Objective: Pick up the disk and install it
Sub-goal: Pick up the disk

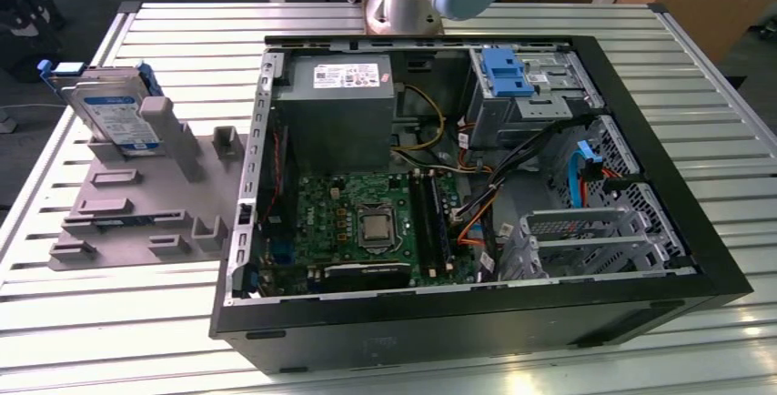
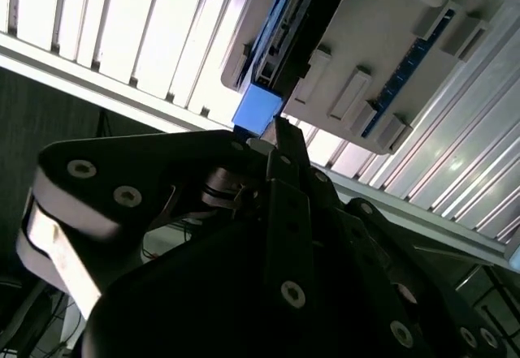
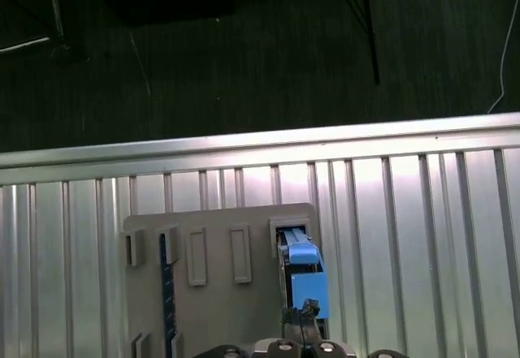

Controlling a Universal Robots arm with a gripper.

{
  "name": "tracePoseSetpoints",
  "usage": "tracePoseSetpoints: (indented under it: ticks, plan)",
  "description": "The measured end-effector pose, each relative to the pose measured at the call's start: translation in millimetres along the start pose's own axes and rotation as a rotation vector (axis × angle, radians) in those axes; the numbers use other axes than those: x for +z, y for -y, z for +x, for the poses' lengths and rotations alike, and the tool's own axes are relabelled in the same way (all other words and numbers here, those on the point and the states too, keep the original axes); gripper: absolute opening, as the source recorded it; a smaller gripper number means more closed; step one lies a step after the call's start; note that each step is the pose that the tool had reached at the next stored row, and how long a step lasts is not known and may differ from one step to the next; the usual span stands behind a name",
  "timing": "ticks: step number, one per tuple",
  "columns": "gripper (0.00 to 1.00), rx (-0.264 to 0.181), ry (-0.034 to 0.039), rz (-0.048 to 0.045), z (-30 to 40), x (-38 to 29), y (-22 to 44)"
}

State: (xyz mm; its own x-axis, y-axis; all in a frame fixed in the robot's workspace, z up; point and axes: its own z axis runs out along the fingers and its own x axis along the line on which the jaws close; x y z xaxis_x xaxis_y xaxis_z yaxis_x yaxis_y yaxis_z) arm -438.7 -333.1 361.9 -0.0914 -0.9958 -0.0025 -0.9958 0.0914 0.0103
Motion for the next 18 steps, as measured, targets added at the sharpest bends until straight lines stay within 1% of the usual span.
tracePoseSetpoints:
  ticks: [2,3,4,6,7,9,10,12,13,14,16,17,18]
  plan:
    - [0.11,0.0,-0.0005,0.0001,-0.1,0.5,-0.1]
    - [0.17,0.0,-0.0006,0.0,-0.1,0.4,-0.1]
    - [0.17,0.0,-0.0006,0.0001,-0.2,0.5,-0.2]
    - [0.29,0.0,-0.0006,0.0001,-0.1,0.5,-0.2]
    - [0.29,0.0,-0.0006,0.0001,-0.2,0.5,-0.2]
    - [0.41,0.0,-0.0006,0.0002,-0.2,0.9,-0.2]
    - [0.41,0.0,-0.0005,0.0004,-0.3,1.8,-0.2]
    - [0.53,0.0,-0.0006,0.0002,-1.1,4.7,-0.3]
    - [0.53,0.0,-0.0007,0.0001,-1.6,6.4,-0.3]
    - [0.59,0.0,-0.0006,0.0002,-2.0,8.3,-0.3]
    - [0.59,0.0,-0.0009,-0.0002,-2.5,11.9,-0.3]
    - [0.59,0.0,-0.0011,-0.0005,-2.5,15.6,-0.7]
    - [0.59,0.0,-0.001,-0.0005,-2.5,17.4,-1.0]
